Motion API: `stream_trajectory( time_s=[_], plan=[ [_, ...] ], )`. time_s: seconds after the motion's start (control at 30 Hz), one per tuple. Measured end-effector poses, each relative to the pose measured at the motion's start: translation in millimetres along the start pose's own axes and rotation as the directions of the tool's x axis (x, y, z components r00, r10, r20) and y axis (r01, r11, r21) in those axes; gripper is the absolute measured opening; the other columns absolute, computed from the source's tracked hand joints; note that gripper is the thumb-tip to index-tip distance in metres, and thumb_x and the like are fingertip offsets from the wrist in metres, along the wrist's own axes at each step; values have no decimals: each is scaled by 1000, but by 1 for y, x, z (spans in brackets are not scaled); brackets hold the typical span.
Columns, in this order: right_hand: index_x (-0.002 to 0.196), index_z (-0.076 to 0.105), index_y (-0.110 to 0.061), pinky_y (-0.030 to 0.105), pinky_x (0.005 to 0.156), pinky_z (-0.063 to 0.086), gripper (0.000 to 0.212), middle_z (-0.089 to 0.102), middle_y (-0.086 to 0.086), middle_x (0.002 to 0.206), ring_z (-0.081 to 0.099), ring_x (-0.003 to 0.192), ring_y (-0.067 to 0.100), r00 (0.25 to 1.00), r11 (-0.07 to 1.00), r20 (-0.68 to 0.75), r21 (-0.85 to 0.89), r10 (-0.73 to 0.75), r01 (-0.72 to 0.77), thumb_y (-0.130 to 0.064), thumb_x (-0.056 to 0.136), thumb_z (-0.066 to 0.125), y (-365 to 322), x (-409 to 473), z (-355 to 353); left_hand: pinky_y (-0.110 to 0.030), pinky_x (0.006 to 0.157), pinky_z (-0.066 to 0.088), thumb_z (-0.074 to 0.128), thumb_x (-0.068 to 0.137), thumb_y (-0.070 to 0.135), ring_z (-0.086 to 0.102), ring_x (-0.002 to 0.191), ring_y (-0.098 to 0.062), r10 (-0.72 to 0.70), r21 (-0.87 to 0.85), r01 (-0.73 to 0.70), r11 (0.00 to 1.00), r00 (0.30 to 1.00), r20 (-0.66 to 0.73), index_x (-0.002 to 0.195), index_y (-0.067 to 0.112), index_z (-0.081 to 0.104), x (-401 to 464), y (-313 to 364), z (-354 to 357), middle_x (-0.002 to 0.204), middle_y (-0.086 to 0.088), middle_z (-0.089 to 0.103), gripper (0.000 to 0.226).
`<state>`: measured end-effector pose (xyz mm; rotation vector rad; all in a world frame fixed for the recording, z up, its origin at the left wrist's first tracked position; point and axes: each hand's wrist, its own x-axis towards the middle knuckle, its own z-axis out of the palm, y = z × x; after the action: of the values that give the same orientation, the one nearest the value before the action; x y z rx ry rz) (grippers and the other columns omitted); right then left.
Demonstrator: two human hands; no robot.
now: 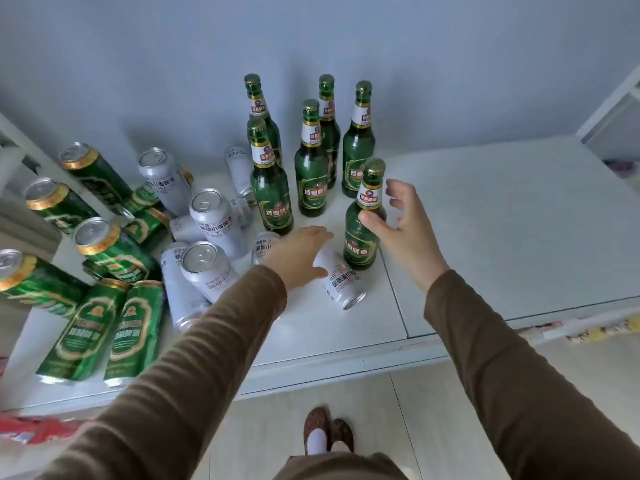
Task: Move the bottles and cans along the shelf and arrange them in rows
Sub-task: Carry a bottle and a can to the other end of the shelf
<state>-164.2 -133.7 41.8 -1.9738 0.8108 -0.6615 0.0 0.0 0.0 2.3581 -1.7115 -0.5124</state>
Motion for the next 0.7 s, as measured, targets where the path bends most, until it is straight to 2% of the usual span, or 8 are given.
stream_trajectory(
  time_s=[0.1,0.2,0.27,0.33,0.37,0.47,0.6,0.7],
  plan=[
    [134,50,-17,2,85,37,50,60,-8,123,52,107,-16,996,999,87,44,4,-8,-28,91,72,1,7,5,-38,122,23,70,91,35,21,152,-20,10,123,-27,992,991,133,158,18,29,16,-4,5,165,-2,25,80],
    [131,54,-17,-4,77,37,42,63,-8,121,53,101,-20,996,999,90,37,18,-22,-24,93,70,3,12,8,-40,119,29,70,90,39,27,149,-22,58,196,-98,976,979,197,155,19,37,27,-2,5,161,-2,35,75],
    [129,53,-20,5,86,44,42,64,-6,122,57,107,-7,995,998,95,50,26,-31,-29,92,70,3,15,9,-41,111,38,73,86,40,37,139,-25,86,263,-138,955,976,201,151,22,42,31,2,2,152,-2,46,75],
    [126,53,-21,30,93,54,41,66,-5,116,63,106,8,994,997,107,66,35,-42,-33,91,70,4,18,12,-39,99,44,77,80,43,41,128,-27,92,352,-170,921,969,228,149,28,44,33,5,-2,143,-3,48,78],
    [124,52,-20,37,93,56,40,67,-4,112,64,104,11,993,997,113,61,29,-36,-32,91,70,3,19,14,-38,96,44,79,77,45,40,125,-28,93,392,-188,901,964,250,148,32,45,34,6,-4,140,-4,46,80],
    [123,52,-18,44,95,55,37,68,-2,110,65,104,14,993,999,113,48,18,-23,-29,92,70,-1,22,15,-39,96,43,82,71,47,36,124,-29,84,452,-227,863,945,315,145,39,47,37,7,-3,139,-5,41,82],
    [122,54,-19,46,95,56,38,69,-4,111,66,105,14,994,999,103,23,36,-38,-32,91,70,3,26,7,-43,113,35,87,66,37,39,136,-29,143,434,-318,843,910,390,144,25,46,43,11,7,145,-5,46,88],
    [119,56,-18,47,95,56,34,69,-6,109,67,104,14,996,997,75,51,58,-62,-30,91,72,8,30,-6,-40,111,35,88,67,34,49,125,-27,166,469,-369,803,893,418,141,24,45,47,15,11,135,-2,55,86]
  ],
)
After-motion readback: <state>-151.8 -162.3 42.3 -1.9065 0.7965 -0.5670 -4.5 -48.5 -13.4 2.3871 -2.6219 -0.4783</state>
